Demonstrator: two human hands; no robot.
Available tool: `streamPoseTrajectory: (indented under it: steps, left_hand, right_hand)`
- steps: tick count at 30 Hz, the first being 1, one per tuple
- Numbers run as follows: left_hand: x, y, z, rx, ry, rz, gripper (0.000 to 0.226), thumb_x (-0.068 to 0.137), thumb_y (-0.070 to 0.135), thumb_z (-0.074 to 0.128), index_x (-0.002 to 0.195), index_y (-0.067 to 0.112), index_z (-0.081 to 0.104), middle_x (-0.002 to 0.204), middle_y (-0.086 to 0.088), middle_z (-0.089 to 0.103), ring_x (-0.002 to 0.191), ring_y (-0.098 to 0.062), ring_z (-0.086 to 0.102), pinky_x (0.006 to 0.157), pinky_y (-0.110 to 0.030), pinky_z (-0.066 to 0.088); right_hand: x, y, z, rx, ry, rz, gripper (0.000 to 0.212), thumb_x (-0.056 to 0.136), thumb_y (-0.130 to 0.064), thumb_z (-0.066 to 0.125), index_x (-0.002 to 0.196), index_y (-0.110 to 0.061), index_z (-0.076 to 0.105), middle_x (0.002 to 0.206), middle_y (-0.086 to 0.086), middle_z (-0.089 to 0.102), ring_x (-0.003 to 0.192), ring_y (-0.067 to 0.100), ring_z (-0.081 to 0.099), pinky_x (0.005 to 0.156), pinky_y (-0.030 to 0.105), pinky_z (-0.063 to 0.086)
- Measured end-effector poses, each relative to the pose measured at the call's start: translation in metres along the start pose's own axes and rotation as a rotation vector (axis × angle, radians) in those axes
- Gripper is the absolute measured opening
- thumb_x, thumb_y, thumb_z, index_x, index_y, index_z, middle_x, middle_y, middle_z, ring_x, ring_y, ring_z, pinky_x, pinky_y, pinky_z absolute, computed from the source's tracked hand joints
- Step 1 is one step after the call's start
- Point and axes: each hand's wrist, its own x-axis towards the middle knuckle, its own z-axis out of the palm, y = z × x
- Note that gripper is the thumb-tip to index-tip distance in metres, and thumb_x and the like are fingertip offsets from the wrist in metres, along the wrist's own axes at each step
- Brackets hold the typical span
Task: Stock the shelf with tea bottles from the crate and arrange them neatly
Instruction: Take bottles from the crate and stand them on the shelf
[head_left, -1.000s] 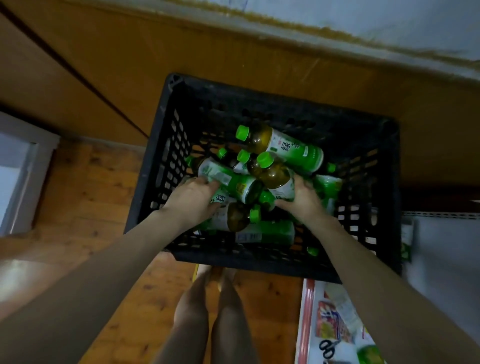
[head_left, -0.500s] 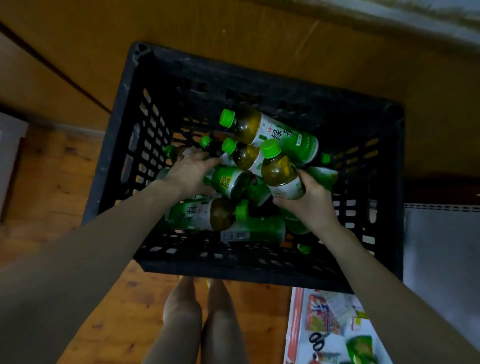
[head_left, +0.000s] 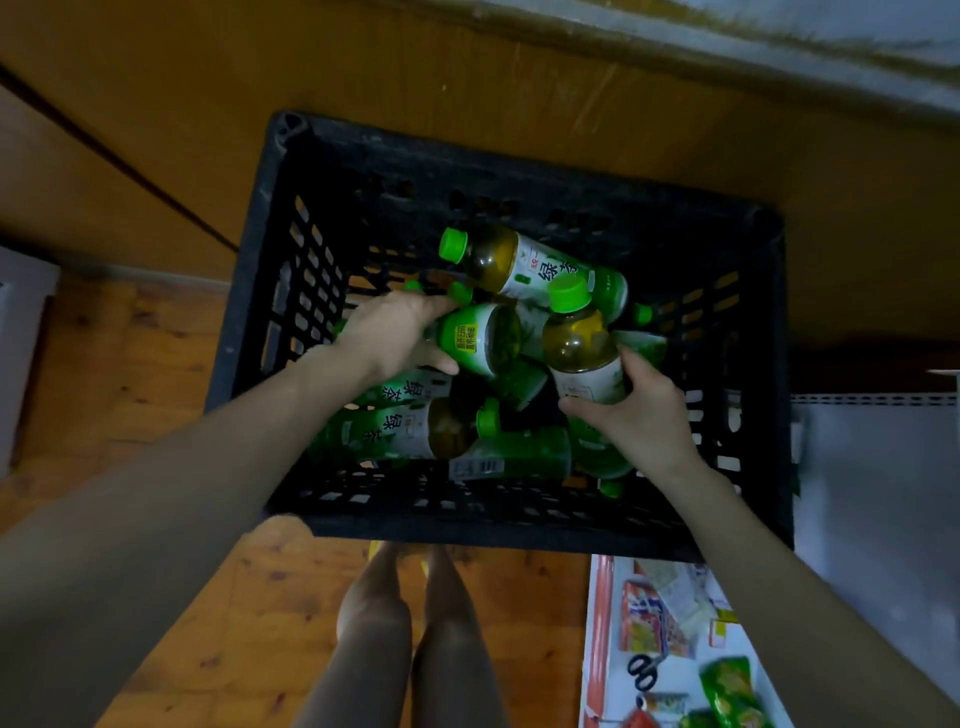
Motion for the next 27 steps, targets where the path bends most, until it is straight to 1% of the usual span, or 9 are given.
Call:
streamPoseTrajectory:
  steps: [3, 7, 9, 12, 14, 18, 21, 24, 27]
  left_hand:
    - [-0.024, 0.016, -0.024, -0.12, 0.103, 0.018, 0.077, 0.068, 0.037, 0.077, 0.136, 0.021, 0.044, 0.127, -0.013, 0.055, 0.117, -0.032, 0.049, 0.09, -0.042, 0.045]
    - [-0.059, 0.041, -0.057, -0.277, 0.195, 0.112, 0.08, 0.06, 0.033, 0.082, 0.13, 0.013, 0.05, 0.12, -0.017, 0.059, 0.113, -0.034, 0.053, 0.093, -0.045, 0.045]
    - [-0.076, 0.057, -0.073, -0.324, 0.231, 0.167, 0.082, 0.06, 0.026, 0.083, 0.131, 0.006, 0.048, 0.125, -0.019, 0.057, 0.118, -0.033, 0.05, 0.099, -0.038, 0.041]
    - [-0.1, 0.082, -0.097, -0.394, 0.264, 0.263, 0.074, 0.063, 0.021, 0.081, 0.127, 0.001, 0.05, 0.124, -0.015, 0.058, 0.116, -0.028, 0.052, 0.087, -0.023, 0.037]
    - [-0.111, 0.099, -0.112, -0.427, 0.251, 0.323, 0.068, 0.066, 0.023, 0.079, 0.125, 0.002, 0.051, 0.119, -0.013, 0.059, 0.107, -0.023, 0.054, 0.08, -0.021, 0.036]
    - [-0.128, 0.141, -0.135, -0.463, 0.222, 0.439, 0.063, 0.066, 0.027, 0.079, 0.12, 0.006, 0.054, 0.113, -0.007, 0.061, 0.095, -0.01, 0.048, 0.068, -0.019, 0.035]
    - [-0.143, 0.182, -0.149, -0.482, 0.247, 0.516, 0.063, 0.064, 0.028, 0.08, 0.119, 0.009, 0.057, 0.102, 0.007, 0.057, 0.094, -0.005, 0.049, 0.063, -0.011, 0.036]
    - [-0.16, 0.225, -0.158, -0.506, 0.226, 0.611, 0.046, 0.064, 0.029, 0.081, 0.102, 0.026, 0.056, 0.085, 0.026, 0.051, 0.071, 0.009, 0.051, 0.06, 0.003, 0.037]
    - [-0.175, 0.266, -0.161, -0.543, 0.185, 0.694, 0.04, 0.063, 0.032, 0.081, 0.091, 0.035, 0.052, 0.079, 0.029, 0.05, 0.066, 0.018, 0.052, 0.057, 0.0, 0.04]
  right_hand:
    - [-0.014, -0.021, -0.021, 0.019, 0.08, 0.001, 0.056, 0.067, -0.018, 0.08, 0.118, -0.016, 0.057, 0.094, -0.01, 0.058, 0.081, 0.003, 0.055, 0.061, 0.0, 0.039]
    - [-0.042, -0.048, -0.053, 0.065, 0.162, -0.011, 0.052, 0.067, -0.022, 0.079, 0.115, -0.024, 0.058, 0.088, -0.018, 0.059, 0.078, -0.01, 0.053, 0.065, 0.007, 0.041]
    - [-0.06, -0.06, -0.07, 0.086, 0.208, -0.011, 0.053, 0.067, -0.023, 0.079, 0.116, -0.025, 0.058, 0.091, -0.016, 0.061, 0.083, -0.004, 0.057, 0.073, 0.017, 0.048]
    - [-0.093, -0.073, -0.094, 0.132, 0.274, -0.02, 0.059, 0.068, -0.025, 0.079, 0.122, -0.022, 0.056, 0.107, -0.005, 0.067, 0.097, 0.012, 0.063, 0.084, 0.032, 0.053]
    - [-0.118, -0.079, -0.111, 0.175, 0.313, -0.031, 0.057, 0.068, -0.025, 0.079, 0.12, -0.022, 0.056, 0.107, -0.006, 0.067, 0.097, 0.006, 0.063, 0.081, 0.024, 0.054]
    - [-0.167, -0.094, -0.148, 0.231, 0.437, -0.044, 0.041, 0.068, -0.019, 0.079, 0.1, -0.032, 0.057, 0.088, -0.024, 0.061, 0.073, -0.021, 0.057, 0.059, 0.0, 0.045]
    - [-0.203, -0.098, -0.178, 0.261, 0.555, -0.031, 0.036, 0.068, -0.018, 0.079, 0.09, -0.034, 0.055, 0.085, -0.024, 0.059, 0.069, -0.023, 0.056, 0.055, 0.0, 0.043]
    - [-0.238, -0.096, -0.208, 0.308, 0.676, -0.015, 0.035, 0.067, -0.021, 0.079, 0.095, -0.03, 0.06, 0.091, -0.017, 0.066, 0.077, -0.011, 0.064, 0.06, 0.007, 0.05]
    - [-0.274, -0.093, -0.239, 0.35, 0.796, -0.012, 0.032, 0.066, -0.016, 0.079, 0.093, -0.022, 0.063, 0.085, -0.016, 0.066, 0.069, -0.01, 0.064, 0.056, 0.007, 0.049]
